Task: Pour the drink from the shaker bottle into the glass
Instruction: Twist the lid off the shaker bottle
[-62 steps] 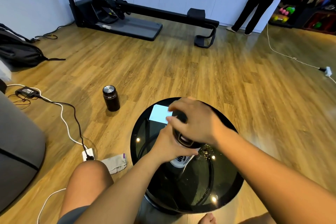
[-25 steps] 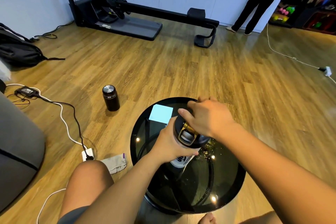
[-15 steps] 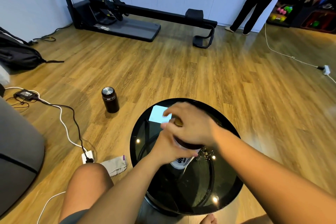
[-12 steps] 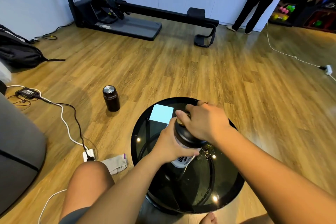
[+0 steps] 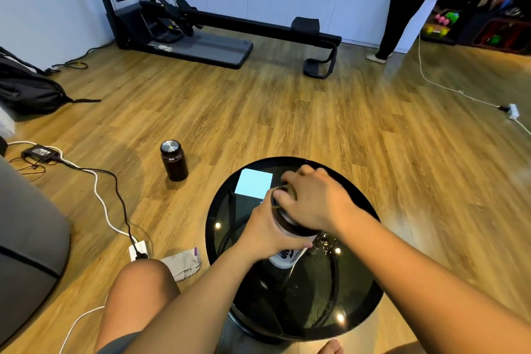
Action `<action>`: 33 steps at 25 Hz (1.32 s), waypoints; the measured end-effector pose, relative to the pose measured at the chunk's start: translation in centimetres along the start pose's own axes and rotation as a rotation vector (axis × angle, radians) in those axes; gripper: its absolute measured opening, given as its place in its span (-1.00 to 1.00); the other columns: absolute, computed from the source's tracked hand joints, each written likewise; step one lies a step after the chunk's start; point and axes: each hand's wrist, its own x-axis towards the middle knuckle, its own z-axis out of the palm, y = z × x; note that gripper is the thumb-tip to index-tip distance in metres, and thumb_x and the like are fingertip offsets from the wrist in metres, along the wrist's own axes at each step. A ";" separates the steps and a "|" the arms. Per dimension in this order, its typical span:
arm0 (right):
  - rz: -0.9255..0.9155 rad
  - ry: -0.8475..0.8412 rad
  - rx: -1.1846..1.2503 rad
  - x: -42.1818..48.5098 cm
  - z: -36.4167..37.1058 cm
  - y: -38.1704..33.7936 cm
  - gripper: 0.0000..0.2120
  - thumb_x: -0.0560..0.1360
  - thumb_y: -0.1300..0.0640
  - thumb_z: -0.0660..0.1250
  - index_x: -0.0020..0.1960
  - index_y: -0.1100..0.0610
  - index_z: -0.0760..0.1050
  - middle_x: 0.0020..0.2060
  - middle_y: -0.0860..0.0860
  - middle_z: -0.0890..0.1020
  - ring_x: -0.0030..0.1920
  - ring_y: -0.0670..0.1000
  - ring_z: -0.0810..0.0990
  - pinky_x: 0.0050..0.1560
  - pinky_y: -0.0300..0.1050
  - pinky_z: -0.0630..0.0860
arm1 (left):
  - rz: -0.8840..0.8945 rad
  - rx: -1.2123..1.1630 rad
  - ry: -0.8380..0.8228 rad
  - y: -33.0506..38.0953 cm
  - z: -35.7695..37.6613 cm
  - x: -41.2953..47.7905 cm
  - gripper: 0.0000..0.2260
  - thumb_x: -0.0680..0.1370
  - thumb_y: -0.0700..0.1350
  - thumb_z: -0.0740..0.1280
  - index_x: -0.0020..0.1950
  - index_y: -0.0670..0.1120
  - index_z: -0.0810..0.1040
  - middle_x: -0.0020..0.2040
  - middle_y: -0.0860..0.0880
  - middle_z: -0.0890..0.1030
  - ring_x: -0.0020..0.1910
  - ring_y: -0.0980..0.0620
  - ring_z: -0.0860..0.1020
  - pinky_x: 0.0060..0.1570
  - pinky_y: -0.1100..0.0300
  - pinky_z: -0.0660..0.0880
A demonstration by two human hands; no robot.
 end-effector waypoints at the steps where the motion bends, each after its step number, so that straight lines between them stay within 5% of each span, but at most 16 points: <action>1: -0.104 -0.003 0.018 -0.2 0.3 -0.4 -0.61 0.55 -0.18 0.09 0.24 -0.04 0.48 0.11 0.03 0.54 0.14 0.09 0.46 0.25 0.07 0.35 | 0.003 0.004 -0.007 0.0 0.0 0.0 -0.10 0.16 0.16 0.72 0.38 0.19 0.34 0.14 0.22 0.66 0.11 0.34 0.64 -0.03 0.49 0.54; 4: -0.443 -0.004 0.270 -1.1 0.2 -1.4 -0.72 0.49 -0.13 0.18 -0.06 -0.02 0.60 -0.14 -0.07 0.65 -0.02 -0.06 0.56 0.49 -0.02 0.00 | 0.007 -0.022 -0.020 0.0 0.1 -0.2 -0.24 0.18 0.12 0.69 0.29 0.24 0.42 0.16 0.24 0.63 0.18 0.25 0.63 0.04 0.48 0.53; 6: -0.406 0.067 0.404 -0.6 -0.4 -0.8 -0.61 0.47 -0.23 0.12 0.00 -0.02 0.59 -0.12 -0.06 0.66 -0.02 -0.05 0.57 0.41 0.04 0.23 | 0.029 -0.019 -0.017 0.2 0.1 -0.2 -0.23 0.20 0.11 0.70 0.32 0.25 0.41 0.17 0.28 0.62 0.22 0.29 0.61 0.07 0.48 0.52; 8: -0.154 0.175 0.196 0.2 -0.8 0.0 -0.49 0.52 -0.31 0.03 0.22 -0.04 0.50 0.03 0.00 0.60 0.11 0.06 0.51 0.13 0.06 0.44 | 0.010 -0.002 -0.005 0.2 -0.1 -0.1 -0.12 0.18 0.15 0.72 0.40 0.21 0.36 0.18 0.23 0.64 0.21 0.27 0.63 0.07 0.45 0.55; 10: 0.002 0.123 -0.021 0.1 -0.2 0.0 -0.51 0.55 -0.30 0.02 0.29 -0.03 0.41 0.08 0.07 0.54 0.11 0.15 0.47 -0.03 0.03 0.43 | 0.000 -0.022 -0.007 0.2 -0.1 -0.1 -0.09 0.16 0.14 0.73 0.39 0.20 0.33 0.18 0.19 0.64 0.16 0.30 0.63 0.06 0.41 0.57; 13: -0.270 0.109 0.126 -0.6 0.7 -1.6 -0.63 0.52 -0.25 0.13 0.08 -0.01 0.49 -0.08 0.01 0.58 0.00 0.06 0.48 0.00 0.02 0.44 | 0.021 -0.010 -0.032 0.0 0.0 -0.2 -0.15 0.25 -0.03 0.73 0.40 0.06 0.34 0.19 0.19 0.60 0.19 0.37 0.59 0.07 0.44 0.54; 16: -0.446 0.135 0.468 -1.3 0.3 -1.8 -0.67 0.49 -0.25 0.18 -0.02 -0.03 0.52 -0.24 -0.08 0.60 -0.18 -0.11 0.52 -0.12 -0.06 0.49 | 0.061 -0.040 -0.042 -0.1 0.1 -0.1 -0.19 0.27 -0.07 0.70 0.42 0.04 0.37 0.28 0.13 0.57 0.32 0.22 0.57 0.22 0.34 0.54; 18: -0.277 0.277 0.373 -0.4 -0.2 -0.7 -0.61 0.52 -0.27 0.11 0.11 -0.05 0.51 -0.10 -0.05 0.59 -0.05 -0.07 0.52 -0.05 -0.04 0.50 | 0.047 -0.016 -0.019 0.3 -0.1 -0.2 -0.11 0.20 0.09 0.71 0.43 0.15 0.35 0.22 0.21 0.61 0.23 0.33 0.58 0.14 0.41 0.54; 21: 0.084 0.076 0.039 0.4 0.1 0.8 -0.54 0.57 -0.23 0.05 0.35 -0.04 0.40 0.17 0.07 0.48 0.17 0.15 0.46 0.10 0.08 0.46 | 0.016 -0.015 0.003 0.3 -0.2 -0.2 -0.07 0.15 0.15 0.73 0.42 0.18 0.33 0.19 0.19 0.63 0.16 0.35 0.60 0.05 0.44 0.54; 27: -0.470 0.061 0.345 -0.9 0.2 -1.5 -0.74 0.43 -0.09 0.22 -0.05 -0.02 0.62 -0.14 -0.11 0.64 -0.07 -0.08 0.55 0.07 0.02 0.47 | 0.038 -0.033 -0.043 0.1 0.1 -0.1 -0.19 0.20 0.12 0.68 0.39 0.03 0.47 0.18 0.19 0.63 0.21 0.30 0.61 0.06 0.48 0.52; 30: -0.217 0.193 0.299 -0.4 0.0 -0.2 -0.58 0.52 -0.24 0.12 0.21 -0.05 0.53 0.07 -0.06 0.59 0.12 -0.02 0.50 0.11 0.01 0.46 | 0.022 -0.013 -0.002 0.2 0.0 -0.2 -0.10 0.18 0.15 0.71 0.42 0.16 0.36 0.20 0.22 0.62 0.21 0.37 0.58 0.09 0.51 0.51; 33: 0.072 0.065 -0.002 -0.3 0.1 0.7 -0.50 0.55 -0.28 0.01 0.34 -0.07 0.44 0.17 0.03 0.51 0.19 0.13 0.41 0.08 0.06 0.42 | -0.002 -0.019 0.004 0.1 0.0 -0.1 -0.07 0.15 0.18 0.72 0.40 0.20 0.33 0.17 0.19 0.65 0.15 0.30 0.63 0.04 0.43 0.55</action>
